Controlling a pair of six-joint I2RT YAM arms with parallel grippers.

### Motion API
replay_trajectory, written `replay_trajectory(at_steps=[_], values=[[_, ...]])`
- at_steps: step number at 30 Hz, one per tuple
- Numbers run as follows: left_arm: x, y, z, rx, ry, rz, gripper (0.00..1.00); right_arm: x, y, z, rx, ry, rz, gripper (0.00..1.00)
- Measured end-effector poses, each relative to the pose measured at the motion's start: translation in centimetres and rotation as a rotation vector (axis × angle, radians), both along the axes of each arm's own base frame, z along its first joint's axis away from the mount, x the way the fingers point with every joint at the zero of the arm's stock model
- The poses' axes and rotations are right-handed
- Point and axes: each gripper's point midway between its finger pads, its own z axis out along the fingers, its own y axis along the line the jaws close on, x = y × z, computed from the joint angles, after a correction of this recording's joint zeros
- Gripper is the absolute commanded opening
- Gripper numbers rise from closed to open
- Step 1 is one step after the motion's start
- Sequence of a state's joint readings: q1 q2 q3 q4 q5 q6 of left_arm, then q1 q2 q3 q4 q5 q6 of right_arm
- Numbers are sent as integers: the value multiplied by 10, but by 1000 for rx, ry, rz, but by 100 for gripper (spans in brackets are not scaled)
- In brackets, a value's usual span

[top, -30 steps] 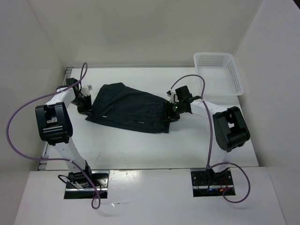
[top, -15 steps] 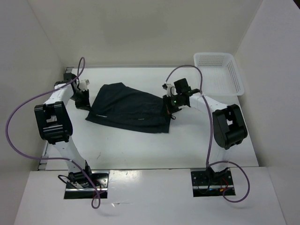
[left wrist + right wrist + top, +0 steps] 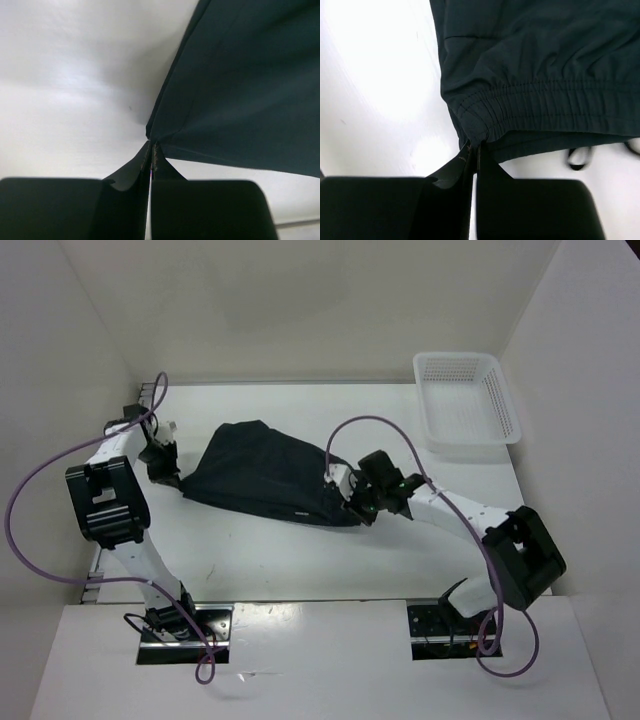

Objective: Fold and stack the shorts
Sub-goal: Fold the shorts

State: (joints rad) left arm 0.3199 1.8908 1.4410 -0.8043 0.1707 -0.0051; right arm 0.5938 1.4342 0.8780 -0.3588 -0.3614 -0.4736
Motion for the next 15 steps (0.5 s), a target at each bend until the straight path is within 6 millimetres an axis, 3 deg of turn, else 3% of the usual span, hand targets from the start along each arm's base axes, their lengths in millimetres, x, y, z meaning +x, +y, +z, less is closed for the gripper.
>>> replay_trajectory(at_steps=[3, 8, 12, 15], values=[[-28, -9, -22, -11, 105, -7, 0, -15, -13, -35, -86, 44, 9, 1], [-33, -12, -28, 7, 126, -17, 0, -4, -15, -38, -106, -5, -10, 9], [-32, -9, -28, 23, 121, -14, 0, -1, -16, -38, -112, -17, -18, 55], [-31, -5, -29, 38, 118, -9, 5, -3, -18, -39, -120, -13, -12, 64]])
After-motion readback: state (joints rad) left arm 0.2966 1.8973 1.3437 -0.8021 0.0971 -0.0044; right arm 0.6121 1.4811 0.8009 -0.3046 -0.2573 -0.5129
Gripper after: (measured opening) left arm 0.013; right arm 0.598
